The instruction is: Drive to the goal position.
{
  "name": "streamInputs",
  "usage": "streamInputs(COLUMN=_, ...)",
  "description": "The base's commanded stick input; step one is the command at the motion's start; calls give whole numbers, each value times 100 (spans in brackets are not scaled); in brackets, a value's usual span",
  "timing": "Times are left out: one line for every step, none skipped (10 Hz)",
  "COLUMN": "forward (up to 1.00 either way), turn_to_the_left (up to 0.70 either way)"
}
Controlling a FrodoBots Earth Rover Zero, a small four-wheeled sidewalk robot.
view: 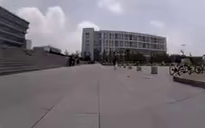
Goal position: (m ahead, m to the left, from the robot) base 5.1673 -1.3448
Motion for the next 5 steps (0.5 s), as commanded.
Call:
streamInputs(forward=70, turn_to_the_left=0)
streamInputs(forward=70, turn_to_the_left=0)
streamInputs(forward=70, turn_to_the_left=0)
streamInputs(forward=70, turn_to_the_left=0)
streamInputs(forward=70, turn_to_the_left=0)
